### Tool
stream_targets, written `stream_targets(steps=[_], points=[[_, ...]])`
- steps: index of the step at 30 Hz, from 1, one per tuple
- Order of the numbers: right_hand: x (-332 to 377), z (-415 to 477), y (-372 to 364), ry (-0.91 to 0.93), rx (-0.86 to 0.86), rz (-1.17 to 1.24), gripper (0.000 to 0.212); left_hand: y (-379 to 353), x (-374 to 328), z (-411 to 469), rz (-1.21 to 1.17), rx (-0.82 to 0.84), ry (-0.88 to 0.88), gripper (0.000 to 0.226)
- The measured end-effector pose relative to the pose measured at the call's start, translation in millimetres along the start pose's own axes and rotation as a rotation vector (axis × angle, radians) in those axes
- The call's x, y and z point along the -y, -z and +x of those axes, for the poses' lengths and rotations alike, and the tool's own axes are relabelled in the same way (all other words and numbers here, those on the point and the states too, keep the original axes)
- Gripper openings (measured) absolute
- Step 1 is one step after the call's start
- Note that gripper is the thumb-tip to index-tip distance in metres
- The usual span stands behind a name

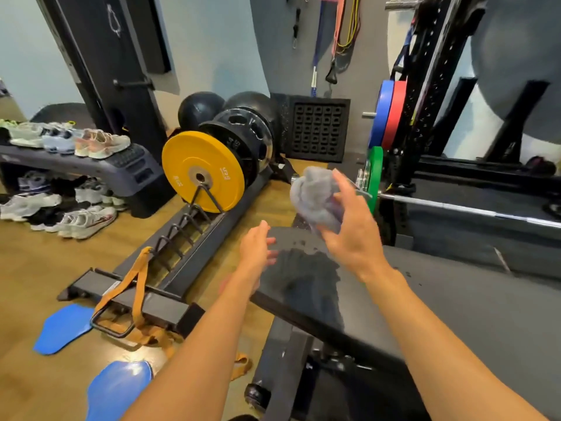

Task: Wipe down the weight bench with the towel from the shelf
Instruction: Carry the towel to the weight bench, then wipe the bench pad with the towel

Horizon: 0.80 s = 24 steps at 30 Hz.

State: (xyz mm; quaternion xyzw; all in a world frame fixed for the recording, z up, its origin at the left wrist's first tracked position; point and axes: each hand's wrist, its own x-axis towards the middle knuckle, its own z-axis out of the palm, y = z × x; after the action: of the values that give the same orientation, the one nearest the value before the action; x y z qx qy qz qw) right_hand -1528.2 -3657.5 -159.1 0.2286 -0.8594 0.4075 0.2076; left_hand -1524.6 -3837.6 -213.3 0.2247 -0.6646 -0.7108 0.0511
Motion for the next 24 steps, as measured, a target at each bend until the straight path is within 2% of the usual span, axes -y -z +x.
stream_targets(steps=[2, 4, 7, 10, 12, 15, 18, 22, 24], points=[[-15.1, -14.7, -21.1, 0.089, 0.295, -0.235, 0.080, -3.9, 0.9, 19.1, 0.023, -0.011, 0.097, 0.051], [-38.2, -21.7, -40.1, 0.039, 0.463, -0.295, 0.060, -9.7, 4.3, 39.4, 0.197, -0.028, 0.067, 0.053], [-64.4, -2.2, -69.3, -0.131, 0.418, -0.390, 0.048, -22.1, 14.1, 59.4, 0.494, -0.008, 0.010, 0.047], [-73.9, 11.0, -99.5, -0.302, 0.496, -0.478, 0.055, -32.0, 22.5, 70.8, 0.668, -0.026, -0.010, 0.058], [-82.1, 6.6, -115.0, -0.336, 0.529, -0.504, 0.057, -36.4, 27.7, 77.6, 0.812, -0.029, -0.044, 0.052], [-94.6, 3.3, -125.5, -0.305, 0.343, -0.488, 0.053, -36.8, 41.0, 84.3, 0.852, -0.050, -0.115, 0.036], [-102.2, 13.9, -133.3, -0.255, 0.096, -0.331, 0.037, -31.0, 53.3, 89.9, 0.757, -0.094, -0.169, 0.024], [-89.8, 29.8, -133.8, -0.439, -0.201, 0.163, 0.034, -29.9, 60.1, 92.5, 0.722, -0.098, -0.233, 0.024], [-76.5, 44.9, -132.4, -0.542, -0.206, 0.416, 0.037, -28.5, 60.4, 94.8, 0.719, -0.087, -0.227, 0.027]])
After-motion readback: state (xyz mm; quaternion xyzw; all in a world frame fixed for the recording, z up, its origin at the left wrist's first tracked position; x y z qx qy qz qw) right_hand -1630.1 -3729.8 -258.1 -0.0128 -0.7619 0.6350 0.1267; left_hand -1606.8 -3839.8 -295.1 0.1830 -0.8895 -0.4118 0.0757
